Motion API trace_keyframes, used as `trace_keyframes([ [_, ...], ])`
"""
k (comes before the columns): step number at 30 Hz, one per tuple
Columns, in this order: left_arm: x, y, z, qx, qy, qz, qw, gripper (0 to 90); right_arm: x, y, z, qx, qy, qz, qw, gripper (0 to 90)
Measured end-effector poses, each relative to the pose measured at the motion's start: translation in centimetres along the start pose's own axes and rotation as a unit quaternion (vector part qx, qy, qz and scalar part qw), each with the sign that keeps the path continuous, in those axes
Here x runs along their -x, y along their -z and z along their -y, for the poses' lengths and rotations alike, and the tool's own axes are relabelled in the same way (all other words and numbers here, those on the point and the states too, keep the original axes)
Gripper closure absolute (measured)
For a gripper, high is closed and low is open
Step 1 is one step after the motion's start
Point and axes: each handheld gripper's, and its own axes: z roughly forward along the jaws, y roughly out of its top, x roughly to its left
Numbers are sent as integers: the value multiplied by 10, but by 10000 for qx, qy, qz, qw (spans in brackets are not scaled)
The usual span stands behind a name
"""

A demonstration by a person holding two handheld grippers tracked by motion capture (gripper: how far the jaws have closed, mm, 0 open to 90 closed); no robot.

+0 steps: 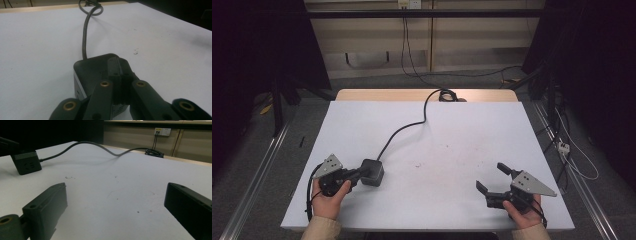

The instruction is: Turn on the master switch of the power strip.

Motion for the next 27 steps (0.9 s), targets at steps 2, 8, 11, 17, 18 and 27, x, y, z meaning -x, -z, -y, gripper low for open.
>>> trace_keyframes([
  [2, 0, 0, 0, -4, 11, 1, 10000, 900, 0, 0, 0, 4, -9, 5, 10000, 42],
  [8, 0, 0, 0, -4, -13, -20, 10000, 900, 0, 0, 0, 3, 1, -6, 10000, 42],
  [11, 0, 0, 0, 7, 8, 5, 10000, 900, 0, 0, 0, 5, -7, -5, 10000, 42],
  [17, 0, 0, 0, 1, -6, 3, 10000, 900, 0, 0, 0, 6, -18, 5, 10000, 43],
  [18, 0, 0, 0, 1, -4, 3, 10000, 900, 0, 0, 0, 10, -16, 5, 10000, 43],
  [27, -1, 0, 1, 0, 26, 23, 10000, 900, 0, 0, 0, 13, -17, 5, 10000, 43],
])
